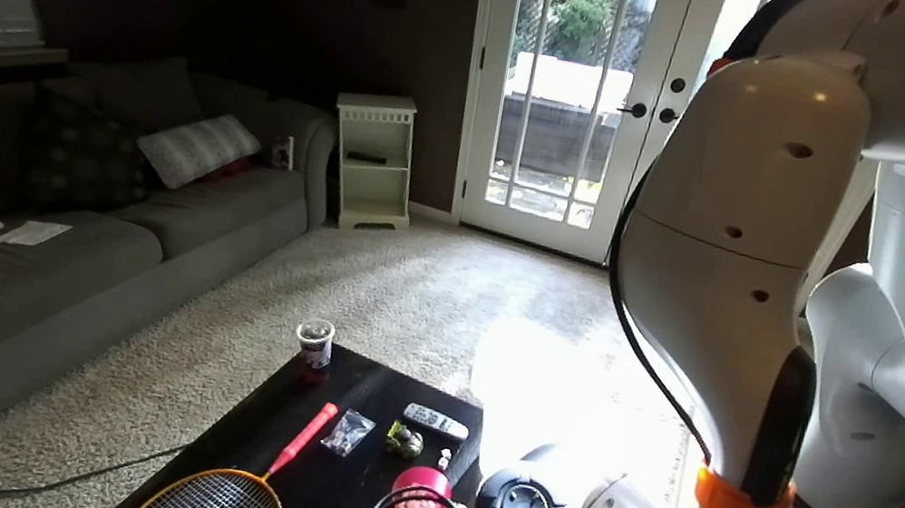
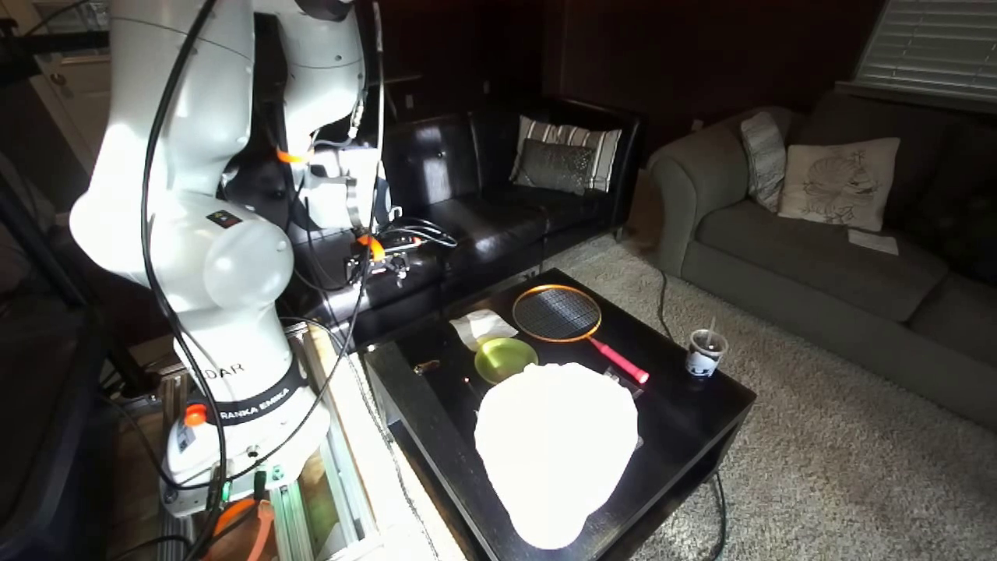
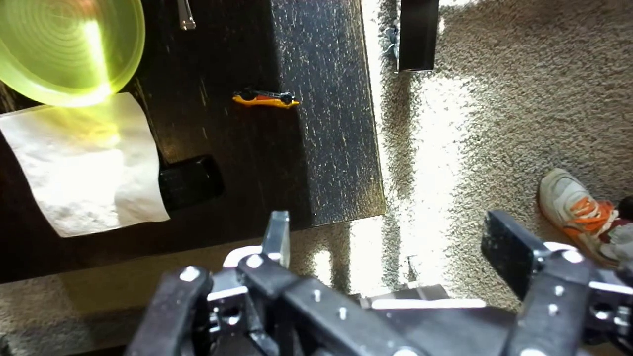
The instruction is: Pick up the orange object and place it back on the table.
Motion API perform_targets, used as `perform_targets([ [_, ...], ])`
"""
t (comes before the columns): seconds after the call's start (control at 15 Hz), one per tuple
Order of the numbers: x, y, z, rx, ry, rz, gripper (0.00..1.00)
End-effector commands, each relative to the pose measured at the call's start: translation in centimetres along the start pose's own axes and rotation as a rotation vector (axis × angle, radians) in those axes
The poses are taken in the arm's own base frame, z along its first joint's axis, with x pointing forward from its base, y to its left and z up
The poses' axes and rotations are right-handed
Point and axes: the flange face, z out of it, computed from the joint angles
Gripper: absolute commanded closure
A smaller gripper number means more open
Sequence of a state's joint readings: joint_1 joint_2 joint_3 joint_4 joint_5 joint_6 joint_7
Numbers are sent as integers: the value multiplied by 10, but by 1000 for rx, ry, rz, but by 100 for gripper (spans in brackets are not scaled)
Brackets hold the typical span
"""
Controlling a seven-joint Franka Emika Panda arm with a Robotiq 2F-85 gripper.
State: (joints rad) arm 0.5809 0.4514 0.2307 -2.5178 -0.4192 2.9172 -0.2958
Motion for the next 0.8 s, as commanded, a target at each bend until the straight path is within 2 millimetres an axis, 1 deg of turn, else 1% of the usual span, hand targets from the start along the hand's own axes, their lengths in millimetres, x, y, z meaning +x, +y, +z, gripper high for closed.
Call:
perform_targets([
  [0.0, 2, -1, 7, 22, 21, 15, 0],
  [0.2, 15, -14, 45, 84, 49, -32, 0],
  [0.47, 32, -28, 106, 153, 91, -60, 0],
  [0.53, 37, -28, 120, 163, 102, -59, 0],
  [0.6, 39, -29, 139, 176, 101, -44, 0],
  [0.73, 47, -25, 163, 192, 121, -22, 0],
])
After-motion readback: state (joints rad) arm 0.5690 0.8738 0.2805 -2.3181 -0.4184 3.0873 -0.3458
